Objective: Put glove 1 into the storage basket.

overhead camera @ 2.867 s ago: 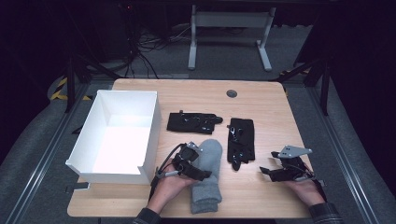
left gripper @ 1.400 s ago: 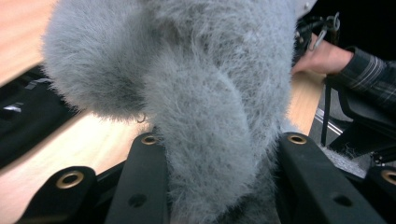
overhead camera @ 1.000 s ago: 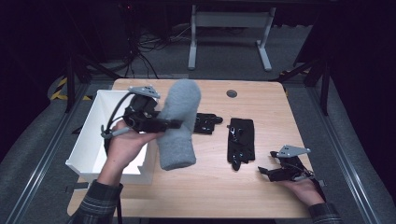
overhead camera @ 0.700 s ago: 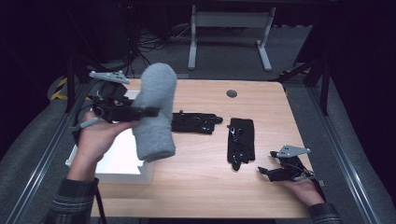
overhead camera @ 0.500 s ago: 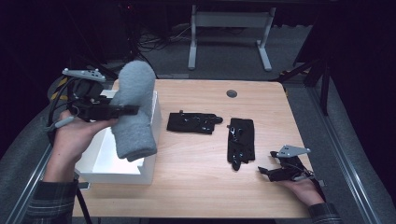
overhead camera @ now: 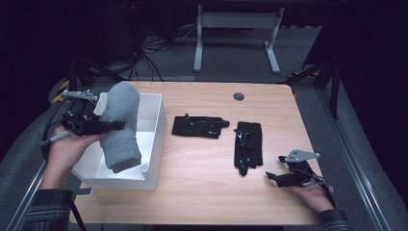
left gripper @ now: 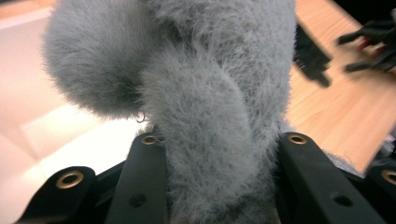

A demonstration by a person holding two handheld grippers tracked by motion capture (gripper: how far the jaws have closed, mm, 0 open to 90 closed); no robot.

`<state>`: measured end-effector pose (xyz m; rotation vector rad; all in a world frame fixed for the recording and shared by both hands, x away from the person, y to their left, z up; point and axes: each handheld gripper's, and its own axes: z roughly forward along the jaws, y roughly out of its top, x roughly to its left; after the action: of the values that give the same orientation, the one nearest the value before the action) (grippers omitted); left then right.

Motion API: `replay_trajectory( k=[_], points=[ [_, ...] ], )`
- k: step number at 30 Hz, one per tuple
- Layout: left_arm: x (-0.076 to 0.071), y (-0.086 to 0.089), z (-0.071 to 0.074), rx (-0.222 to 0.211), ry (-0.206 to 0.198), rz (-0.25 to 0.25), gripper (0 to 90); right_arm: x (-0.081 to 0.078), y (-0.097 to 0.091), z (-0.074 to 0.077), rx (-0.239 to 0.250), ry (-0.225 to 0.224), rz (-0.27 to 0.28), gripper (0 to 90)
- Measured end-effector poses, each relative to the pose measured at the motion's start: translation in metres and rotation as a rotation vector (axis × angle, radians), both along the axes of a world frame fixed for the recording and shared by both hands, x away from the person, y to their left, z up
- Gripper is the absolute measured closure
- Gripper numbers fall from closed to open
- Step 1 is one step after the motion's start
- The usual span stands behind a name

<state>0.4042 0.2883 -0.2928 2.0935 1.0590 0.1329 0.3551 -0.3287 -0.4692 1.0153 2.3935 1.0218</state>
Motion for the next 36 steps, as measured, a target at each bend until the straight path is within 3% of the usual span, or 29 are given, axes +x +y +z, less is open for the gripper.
replay_trajectory(
  k=[5,6,8,10,15,19,22,26,28,33,36],
  points=[
    [0.02,-0.002,-0.043,0.02,0.049,0.008,67.5,0.0,0.0,0.0,0.0,0.0,-0.001,13.9],
    [0.02,-0.002,-0.043,0.02,0.049,0.008,67.4,0.0,0.0,0.0,0.0,0.0,-0.001,13.9],
    [0.027,-0.003,-0.059,0.026,0.068,0.012,67.3,0.0,0.0,0.0,0.0,0.0,-0.001,13.9],
    [0.031,-0.005,-0.069,0.056,0.066,0.018,66.7,0.0,0.0,0.0,0.0,0.0,-0.001,13.9],
    [0.042,-0.011,-0.096,0.053,0.103,0.027,63.7,0.0,0.0,0.0,0.0,0.001,-0.001,13.9],
    [0.049,-0.011,-0.116,0.074,0.144,0.043,58.3,0.0,0.0,0.0,0.0,0.0,-0.001,13.9],
    [0.053,-0.01,-0.129,0.115,0.182,0.067,49.1,0.0,0.0,0.0,0.0,0.0,-0.001,13.9],
    [0.053,-0.008,-0.129,0.116,0.174,0.108,30.6,0.0,0.0,0.0,0.0,0.001,-0.002,13.8],
    [0.051,-0.008,-0.124,0.13,0.148,0.15,23.8,0.0,0.0,0.0,0.0,0.001,-0.002,13.7],
    [0.047,-0.012,-0.106,0.143,0.096,0.207,15.7,0.0,0.0,0.0,0.0,0.001,-0.003,13.6],
    [0.045,-0.012,-0.093,0.128,0.063,0.232,14.8,0.0,0.0,0.0,0.0,0.001,-0.004,13.6]
  ],
)
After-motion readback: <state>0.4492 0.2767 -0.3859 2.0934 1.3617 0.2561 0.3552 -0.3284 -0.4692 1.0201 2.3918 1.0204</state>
